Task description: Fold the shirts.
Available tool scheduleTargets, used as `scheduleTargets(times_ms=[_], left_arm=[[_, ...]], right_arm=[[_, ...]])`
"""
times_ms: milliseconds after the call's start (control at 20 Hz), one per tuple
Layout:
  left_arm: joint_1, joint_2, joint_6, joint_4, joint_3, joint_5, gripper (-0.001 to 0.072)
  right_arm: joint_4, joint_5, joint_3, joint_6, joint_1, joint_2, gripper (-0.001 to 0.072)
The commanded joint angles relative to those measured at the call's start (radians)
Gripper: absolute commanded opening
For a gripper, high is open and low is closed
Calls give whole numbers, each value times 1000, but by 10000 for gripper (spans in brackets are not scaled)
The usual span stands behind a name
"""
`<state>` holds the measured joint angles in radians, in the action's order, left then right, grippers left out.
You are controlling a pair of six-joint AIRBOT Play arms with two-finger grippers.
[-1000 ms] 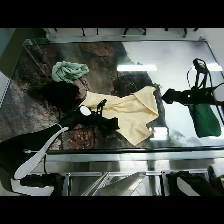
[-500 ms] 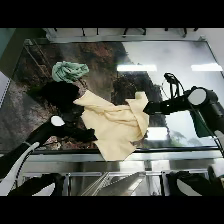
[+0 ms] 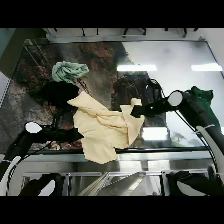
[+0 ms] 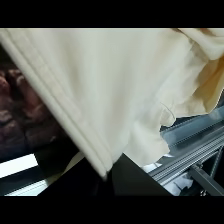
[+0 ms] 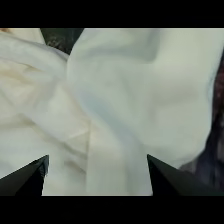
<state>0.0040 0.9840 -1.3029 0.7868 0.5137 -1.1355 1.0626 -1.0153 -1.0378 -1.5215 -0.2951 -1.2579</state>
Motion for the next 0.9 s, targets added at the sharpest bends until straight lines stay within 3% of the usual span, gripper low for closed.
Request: scheduleTargets(times_ms=[0, 200, 500, 800, 850], left_arm=[[19, -18, 5, 6, -2, -10, 15], [19, -18, 5, 5, -2, -17, 15], [19, -18, 21, 5, -2, -17, 15], [19, -18, 51, 5, -2, -16, 15], [19, -18, 56, 5, -2, -16, 14]], right_arm=[[24, 107, -47, -46, -81, -88, 689], [196, 192, -216, -111, -150, -230, 688], [290, 19, -475, -129, -198, -493, 688], [456, -45, -502, -212, -232, -570, 685], [492, -51, -502, -233, -232, -569, 639]])
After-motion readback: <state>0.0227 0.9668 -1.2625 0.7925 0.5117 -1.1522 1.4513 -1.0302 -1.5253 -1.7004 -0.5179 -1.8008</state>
